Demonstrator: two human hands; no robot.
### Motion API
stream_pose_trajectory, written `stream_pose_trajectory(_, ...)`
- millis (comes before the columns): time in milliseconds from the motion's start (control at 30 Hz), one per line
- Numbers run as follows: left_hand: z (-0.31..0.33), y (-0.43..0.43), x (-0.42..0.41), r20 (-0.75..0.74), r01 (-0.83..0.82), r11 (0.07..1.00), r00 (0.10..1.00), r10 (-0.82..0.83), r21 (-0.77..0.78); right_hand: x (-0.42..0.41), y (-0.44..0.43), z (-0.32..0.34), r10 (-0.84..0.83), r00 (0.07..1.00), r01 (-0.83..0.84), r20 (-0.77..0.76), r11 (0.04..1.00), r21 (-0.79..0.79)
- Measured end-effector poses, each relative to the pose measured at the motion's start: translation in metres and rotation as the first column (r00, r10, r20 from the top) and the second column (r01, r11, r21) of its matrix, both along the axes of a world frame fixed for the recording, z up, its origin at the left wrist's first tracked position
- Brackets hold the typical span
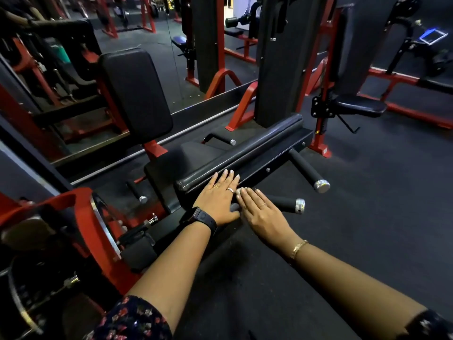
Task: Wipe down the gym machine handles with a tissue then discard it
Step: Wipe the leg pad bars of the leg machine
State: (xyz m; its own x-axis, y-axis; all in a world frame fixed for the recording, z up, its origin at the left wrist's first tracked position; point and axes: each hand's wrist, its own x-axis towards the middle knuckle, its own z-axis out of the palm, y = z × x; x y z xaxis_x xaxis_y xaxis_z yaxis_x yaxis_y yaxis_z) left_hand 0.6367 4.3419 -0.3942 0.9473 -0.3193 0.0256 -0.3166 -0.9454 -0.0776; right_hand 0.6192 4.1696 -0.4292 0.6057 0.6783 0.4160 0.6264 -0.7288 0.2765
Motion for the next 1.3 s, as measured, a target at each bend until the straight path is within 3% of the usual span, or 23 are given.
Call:
stream_pose_trajectory(67,0.001,0.000,0.000,0.003,0.007,1.000,1.000,-0.007,0.007,-0.001,-0.010,0.005,-0.020,1.000,0.020,0.010,1.000,-0.002)
stream_pose_trajectory(233,-0.001,0.001,-0.001,-0.002,0.014,1.000,1.000,-0.014,-0.002,0.001,0.035,0.016,-0.316,0.931,0.337,-0.182,0.936,0.102)
stream_pose_trajectory(433,0.001,0.001,-0.002,-0.012,0.033,0.999,0.999,-0.033,0.004,-0.008,0.002,0.006,-0.099,0.990,0.101,-0.097,0.995,0.022)
stream_pose_trajectory(500,0.002,0.001,-0.003,-0.013,0.032,0.999,0.999,-0.032,0.008,-0.010,-0.007,0.013,-0.168,0.984,0.168,-0.059,0.986,-0.005)
stream_pose_trajectory(600,0.003,0.001,-0.003,-0.007,0.028,1.000,1.000,-0.028,0.013,-0.004,0.019,0.028,-0.391,0.898,0.392,-0.202,0.919,-0.035)
stream_pose_trajectory(667,0.003,0.001,-0.004,0.000,0.018,1.000,1.000,-0.018,0.019,0.003,0.043,0.032,-0.421,0.849,0.439,-0.319,0.898,-0.018)
stream_pose_trajectory(900,0.002,0.001,-0.004,-0.004,-0.004,1.000,1.000,0.004,0.012,-0.014,-0.001,0.005,-0.131,0.985,0.121,-0.112,0.988,-0.092)
stream_pose_trajectory(1000,0.003,0.002,-0.005,-0.002,0.006,1.000,1.000,-0.006,0.012,-0.011,0.002,0.015,-0.269,0.961,0.268,-0.070,0.963,-0.023)
stream_pose_trajectory(1100,0.003,0.001,-0.006,-0.001,0.008,1.000,1.000,-0.008,0.016,-0.001,0.036,0.022,-0.424,0.892,0.433,-0.159,0.901,0.029)
stream_pose_trajectory(1167,0.002,0.001,-0.006,0.009,0.018,0.999,1.000,-0.018,0.030,0.000,0.045,0.017,-0.373,0.910,0.386,-0.180,0.922,0.038)
stream_pose_trajectory(1300,-0.001,0.001,-0.007,0.017,0.056,0.998,0.998,-0.056,0.001,-0.014,0.002,0.001,-0.167,0.983,0.167,-0.076,0.986,-0.007)
